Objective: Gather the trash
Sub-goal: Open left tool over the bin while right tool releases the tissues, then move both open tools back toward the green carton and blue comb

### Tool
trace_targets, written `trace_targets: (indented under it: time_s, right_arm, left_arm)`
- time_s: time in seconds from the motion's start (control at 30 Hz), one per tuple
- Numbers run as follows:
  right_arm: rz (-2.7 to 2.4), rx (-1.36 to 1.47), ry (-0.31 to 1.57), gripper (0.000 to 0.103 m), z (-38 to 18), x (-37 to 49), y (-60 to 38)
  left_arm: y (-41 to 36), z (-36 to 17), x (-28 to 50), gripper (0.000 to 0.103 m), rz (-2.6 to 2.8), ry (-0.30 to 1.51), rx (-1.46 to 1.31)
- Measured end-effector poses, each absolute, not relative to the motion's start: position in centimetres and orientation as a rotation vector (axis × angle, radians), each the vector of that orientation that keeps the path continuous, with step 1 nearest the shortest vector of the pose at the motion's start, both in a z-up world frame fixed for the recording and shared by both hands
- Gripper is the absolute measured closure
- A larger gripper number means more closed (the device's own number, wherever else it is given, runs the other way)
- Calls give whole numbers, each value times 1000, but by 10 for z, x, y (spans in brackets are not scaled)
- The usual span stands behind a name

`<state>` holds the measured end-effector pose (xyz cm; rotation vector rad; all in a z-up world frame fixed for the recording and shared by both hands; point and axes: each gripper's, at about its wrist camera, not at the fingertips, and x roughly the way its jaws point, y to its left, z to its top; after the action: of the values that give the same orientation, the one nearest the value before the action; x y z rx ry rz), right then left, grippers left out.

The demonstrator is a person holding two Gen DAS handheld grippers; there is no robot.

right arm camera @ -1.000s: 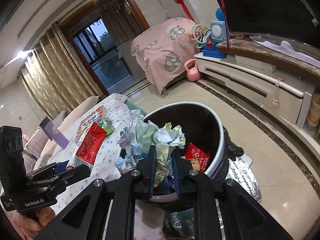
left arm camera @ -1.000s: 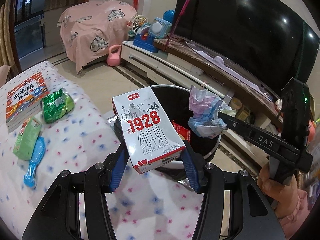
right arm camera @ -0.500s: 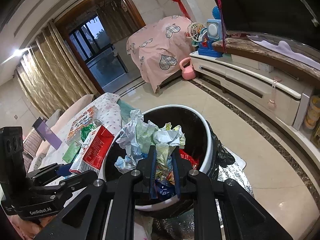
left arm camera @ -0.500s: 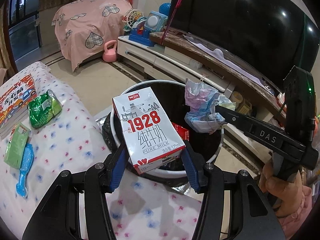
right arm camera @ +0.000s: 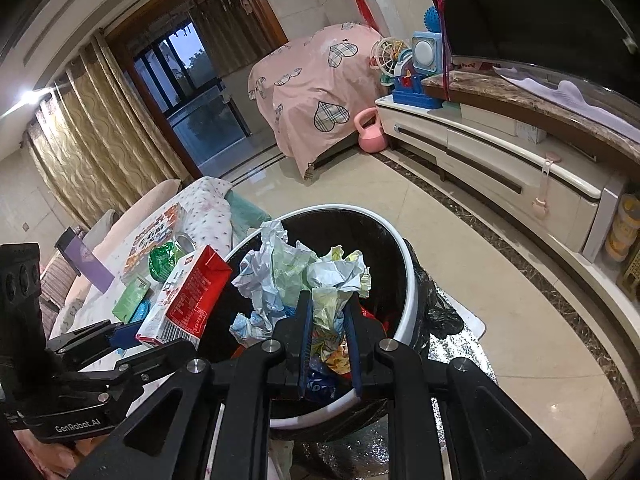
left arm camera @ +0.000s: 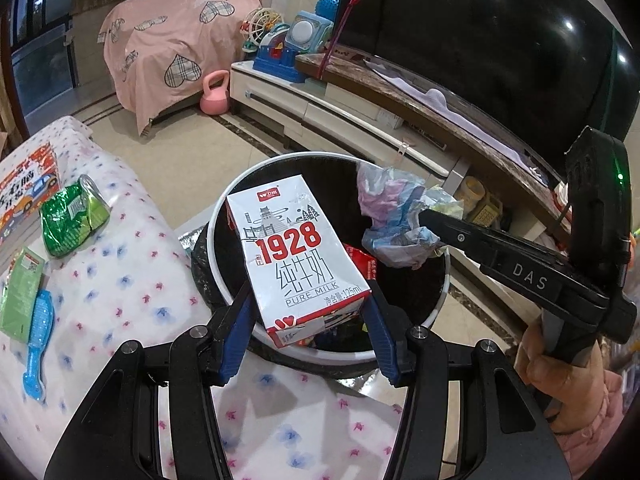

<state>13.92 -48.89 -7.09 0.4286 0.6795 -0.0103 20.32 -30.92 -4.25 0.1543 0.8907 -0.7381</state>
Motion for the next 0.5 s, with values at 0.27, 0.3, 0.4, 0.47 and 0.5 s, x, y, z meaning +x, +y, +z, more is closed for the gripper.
trace_targets:
  time_s: [0.27,0.3,0.4,0.47,0.5]
  right_arm:
    - [-9,443,691,73,-70,147,-492]
    - [-7,449,688,65,-70,146,-492]
    - [-12,463,676,47,-69,144,-494]
    - [-17,478,671,34,-70,142,-495]
    - [-19,486,664,25,-70,140,-495]
  left_arm:
    - [-312,-43,206,36,-744,909,147]
    - [-310,-43,206,36,-741,909,142]
    - [-300,-42,204,35,-731,908,128]
    - [-291,-41,204,33,-722,905,118]
    - [-286,-42,203,32,-717,905,110]
